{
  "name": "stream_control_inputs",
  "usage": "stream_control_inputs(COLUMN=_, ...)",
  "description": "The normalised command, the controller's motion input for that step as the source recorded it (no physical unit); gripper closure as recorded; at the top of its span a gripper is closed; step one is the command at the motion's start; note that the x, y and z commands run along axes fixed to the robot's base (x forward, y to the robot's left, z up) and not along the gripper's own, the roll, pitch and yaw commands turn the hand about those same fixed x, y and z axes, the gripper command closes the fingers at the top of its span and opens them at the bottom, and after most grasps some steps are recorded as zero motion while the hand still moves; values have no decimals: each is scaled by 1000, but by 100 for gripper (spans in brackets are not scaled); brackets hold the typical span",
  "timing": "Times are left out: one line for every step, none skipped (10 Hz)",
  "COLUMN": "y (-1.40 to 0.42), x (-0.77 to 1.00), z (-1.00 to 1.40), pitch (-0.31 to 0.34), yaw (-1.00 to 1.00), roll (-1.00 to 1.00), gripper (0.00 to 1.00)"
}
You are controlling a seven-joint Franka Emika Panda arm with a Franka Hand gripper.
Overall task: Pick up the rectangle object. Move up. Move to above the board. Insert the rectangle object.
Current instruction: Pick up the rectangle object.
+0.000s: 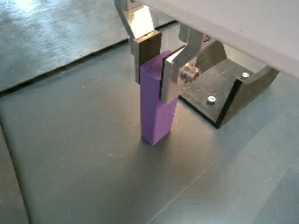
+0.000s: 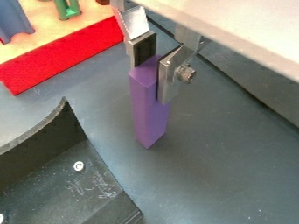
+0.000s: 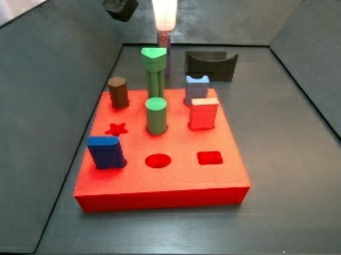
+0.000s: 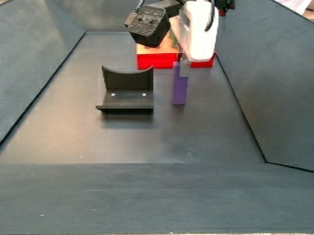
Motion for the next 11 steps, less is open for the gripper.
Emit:
stream_control_inputs(y=0, x=0, z=0, pitch=0, yaw=0, roll=0, gripper=100)
stream_control_inputs(y=0, x=0, z=0, pitch=0, yaw=0, roll=0, gripper=100)
stream_control_inputs(y=0, x=0, z=0, pitch=0, yaw=0, roll=0, gripper=100)
stream_control_inputs(y=0, x=0, z=0, pitch=0, yaw=0, roll=0, gripper=100)
stream_control_inputs(y=0, x=0, z=0, pitch=0, yaw=0, roll=0, gripper=100)
stream_control_inputs(y=0, x=0, z=0, pitch=0, yaw=0, roll=0, gripper=100)
stream_control_inputs(y=0, x=0, z=0, pitch=0, yaw=0, roll=0, gripper=100)
stream_control_inputs(y=0, x=0, z=0, pitch=0, yaw=0, roll=0, gripper=100)
stream_control_inputs(y=0, x=0, z=0, pitch=0, yaw=0, roll=0, gripper=100)
stream_control_inputs(y=0, x=0, z=0, pitch=0, yaw=0, roll=0, gripper=100)
stream_control_inputs(y=0, x=0, z=0, pitch=0, yaw=0, roll=0, gripper=100)
